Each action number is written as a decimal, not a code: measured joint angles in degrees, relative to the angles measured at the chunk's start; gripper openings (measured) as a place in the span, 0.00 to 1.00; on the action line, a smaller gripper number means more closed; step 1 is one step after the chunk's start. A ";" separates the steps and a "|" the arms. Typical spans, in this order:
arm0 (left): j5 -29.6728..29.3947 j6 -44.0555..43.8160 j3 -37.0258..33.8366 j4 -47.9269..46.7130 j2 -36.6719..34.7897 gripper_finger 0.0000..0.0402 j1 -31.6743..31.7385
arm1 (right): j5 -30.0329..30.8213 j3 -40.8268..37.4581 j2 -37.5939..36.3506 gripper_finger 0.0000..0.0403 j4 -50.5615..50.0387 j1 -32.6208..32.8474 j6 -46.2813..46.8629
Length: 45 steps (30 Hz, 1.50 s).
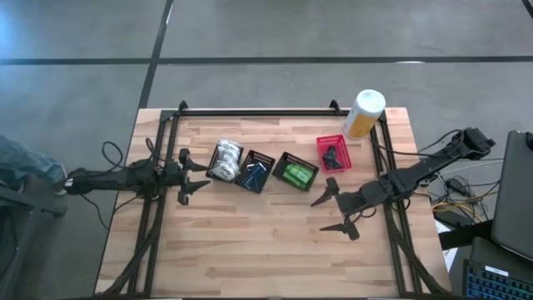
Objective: Pick & Place Travel size toiletries
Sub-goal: Return to Home Position
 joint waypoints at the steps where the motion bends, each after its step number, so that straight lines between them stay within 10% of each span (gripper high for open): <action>1: 0.02 0.00 0.00 0.00 0.02 0.55 -0.02 | 0.05 0.00 0.06 0.90 -0.22 0.00 0.06; 10: 0.02 0.00 -0.02 0.04 0.02 0.55 -0.02 | 11.02 0.00 -2.95 0.90 -1.91 -2.62 -1.39; 21: 0.00 0.00 -0.04 0.09 0.02 0.55 -0.02 | 2.38 0.00 -18.26 0.90 -11.46 -4.63 -25.45; 34: 0.00 0.00 -0.07 0.13 0.02 0.55 0.00 | 1.86 -4.88 -30.50 0.90 -15.15 -7.52 -2.77; 45: 0.00 0.00 -0.07 0.15 0.02 0.55 0.00 | 1.90 -17.67 -51.21 0.90 -8.04 -9.94 -9.34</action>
